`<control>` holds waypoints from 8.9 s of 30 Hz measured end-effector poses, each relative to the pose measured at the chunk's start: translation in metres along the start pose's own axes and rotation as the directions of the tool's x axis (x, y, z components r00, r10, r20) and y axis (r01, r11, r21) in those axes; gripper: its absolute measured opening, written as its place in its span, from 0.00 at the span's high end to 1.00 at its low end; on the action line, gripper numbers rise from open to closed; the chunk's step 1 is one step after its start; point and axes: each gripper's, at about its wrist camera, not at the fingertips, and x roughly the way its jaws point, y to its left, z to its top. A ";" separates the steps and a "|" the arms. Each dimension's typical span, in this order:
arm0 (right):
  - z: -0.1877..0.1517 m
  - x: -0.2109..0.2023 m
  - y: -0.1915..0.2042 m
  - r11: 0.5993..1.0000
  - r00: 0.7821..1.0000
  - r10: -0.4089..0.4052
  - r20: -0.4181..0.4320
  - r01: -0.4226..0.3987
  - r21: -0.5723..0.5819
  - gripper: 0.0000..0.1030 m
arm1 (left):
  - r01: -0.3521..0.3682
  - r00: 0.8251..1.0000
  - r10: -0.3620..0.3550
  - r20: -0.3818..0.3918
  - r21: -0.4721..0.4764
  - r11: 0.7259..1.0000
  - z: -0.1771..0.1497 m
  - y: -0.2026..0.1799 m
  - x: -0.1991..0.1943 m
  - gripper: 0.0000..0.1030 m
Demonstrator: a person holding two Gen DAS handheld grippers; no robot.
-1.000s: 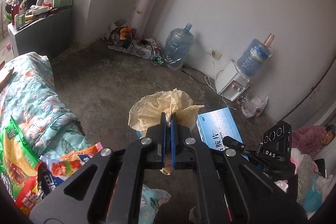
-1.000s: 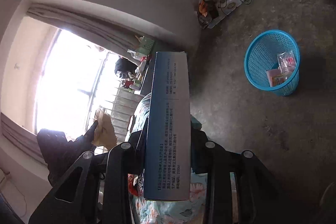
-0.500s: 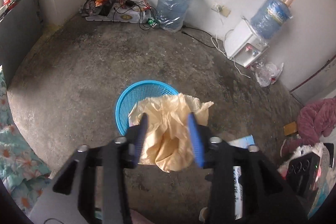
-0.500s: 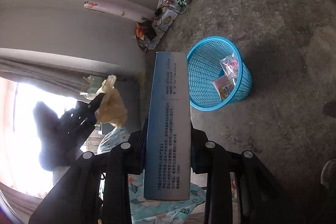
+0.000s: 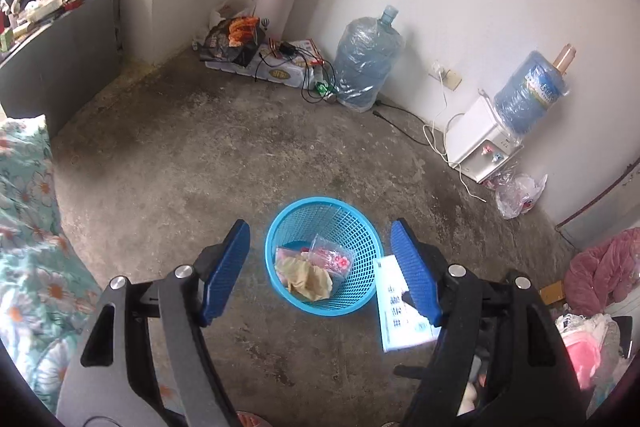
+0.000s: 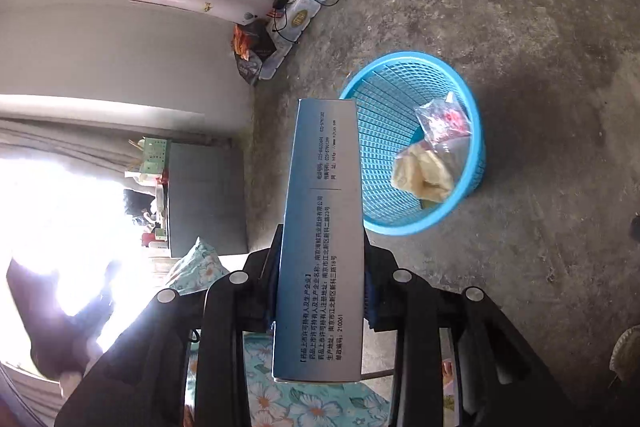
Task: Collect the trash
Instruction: 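Move both open tools back over the bed, then grasp the white CABLE box with the left tool and lift it, then grasp the white AD milk bottle with the right tool while the left holds the CABLE box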
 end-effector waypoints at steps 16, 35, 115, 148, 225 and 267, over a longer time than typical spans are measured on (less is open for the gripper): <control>-0.063 0.013 -0.032 0.968 0.981 -0.190 0.028 0.192 -0.160 0.23 | -0.090 0.974 0.099 0.202 -0.056 0.994 -0.095 0.054 -0.233 0.19; -0.231 -0.145 0.186 0.575 0.957 0.029 0.289 0.220 -0.788 0.06 | -0.242 0.846 0.353 0.399 -0.301 0.922 -0.211 0.081 -0.369 0.13; -0.433 -0.103 0.234 0.415 0.867 -0.072 -0.494 -0.424 -0.805 0.06 | -0.588 0.792 0.580 -0.191 -0.497 0.638 -0.370 0.217 -0.331 0.13; -0.626 -0.043 0.301 0.417 0.518 -0.230 -0.824 -0.713 -0.564 0.06 | -0.364 0.641 0.758 0.120 -0.822 0.438 -0.504 0.186 -0.600 0.21; -0.549 -0.044 0.229 0.445 0.650 -0.401 -0.645 -0.478 -0.758 0.30 | -0.529 0.846 0.487 -0.217 -0.461 0.712 -0.437 0.207 -0.368 0.18; -0.554 -0.038 0.222 0.429 0.641 -0.418 -0.644 -0.485 -0.762 0.30 | -0.601 0.794 0.562 -0.232 -0.437 0.669 -0.434 0.206 -0.357 0.19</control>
